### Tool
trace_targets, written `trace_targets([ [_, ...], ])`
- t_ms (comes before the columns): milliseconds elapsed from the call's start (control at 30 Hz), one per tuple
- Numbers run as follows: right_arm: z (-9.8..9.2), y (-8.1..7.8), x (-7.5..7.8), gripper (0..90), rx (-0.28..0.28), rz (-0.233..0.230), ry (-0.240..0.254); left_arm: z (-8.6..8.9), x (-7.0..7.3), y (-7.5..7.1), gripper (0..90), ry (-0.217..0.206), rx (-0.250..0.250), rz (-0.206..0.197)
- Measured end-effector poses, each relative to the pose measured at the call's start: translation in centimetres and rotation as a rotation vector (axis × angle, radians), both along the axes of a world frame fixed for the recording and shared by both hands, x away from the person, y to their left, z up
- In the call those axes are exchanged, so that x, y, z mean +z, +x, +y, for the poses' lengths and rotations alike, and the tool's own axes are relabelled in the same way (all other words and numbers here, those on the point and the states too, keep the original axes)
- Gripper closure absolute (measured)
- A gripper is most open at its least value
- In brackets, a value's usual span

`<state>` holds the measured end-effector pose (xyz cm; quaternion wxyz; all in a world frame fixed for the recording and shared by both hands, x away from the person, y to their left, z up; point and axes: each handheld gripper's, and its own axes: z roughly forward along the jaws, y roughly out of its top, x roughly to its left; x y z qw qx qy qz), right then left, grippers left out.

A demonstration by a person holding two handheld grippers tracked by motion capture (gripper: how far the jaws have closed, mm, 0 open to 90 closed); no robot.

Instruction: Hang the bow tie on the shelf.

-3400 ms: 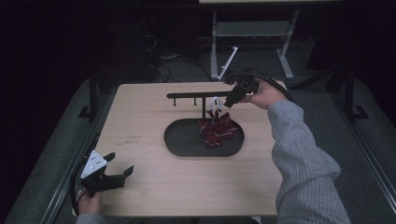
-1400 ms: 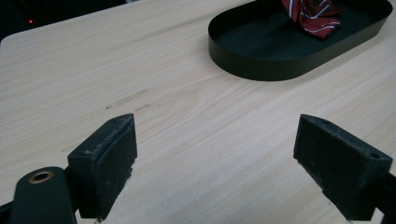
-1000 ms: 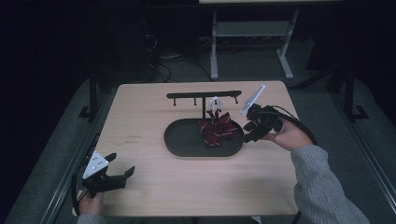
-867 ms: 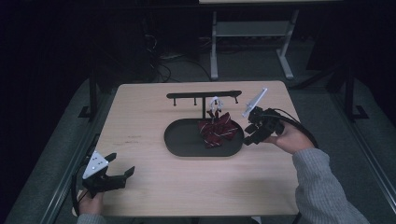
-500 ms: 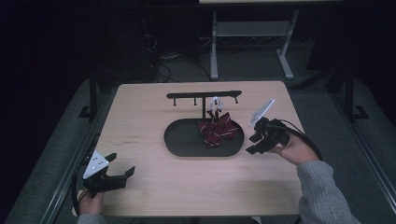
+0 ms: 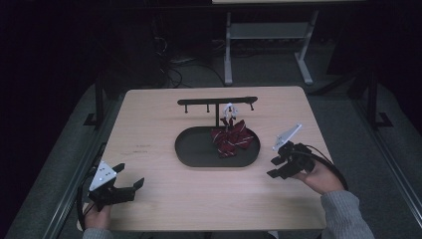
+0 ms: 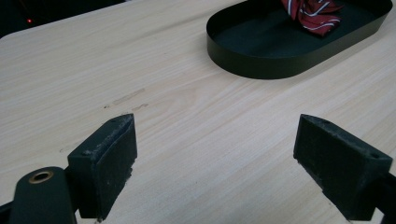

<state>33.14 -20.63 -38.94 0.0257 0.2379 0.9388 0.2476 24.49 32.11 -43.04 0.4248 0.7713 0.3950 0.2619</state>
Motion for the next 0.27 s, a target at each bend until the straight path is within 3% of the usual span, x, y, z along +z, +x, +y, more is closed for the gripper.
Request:
trace_targets([
  [267,-0.6,-1.2,-1.2,46.2,-0.018,-0.013,0.019,-0.1,0.0,0.0,13.1,0.002,-0.005,-0.003],
])
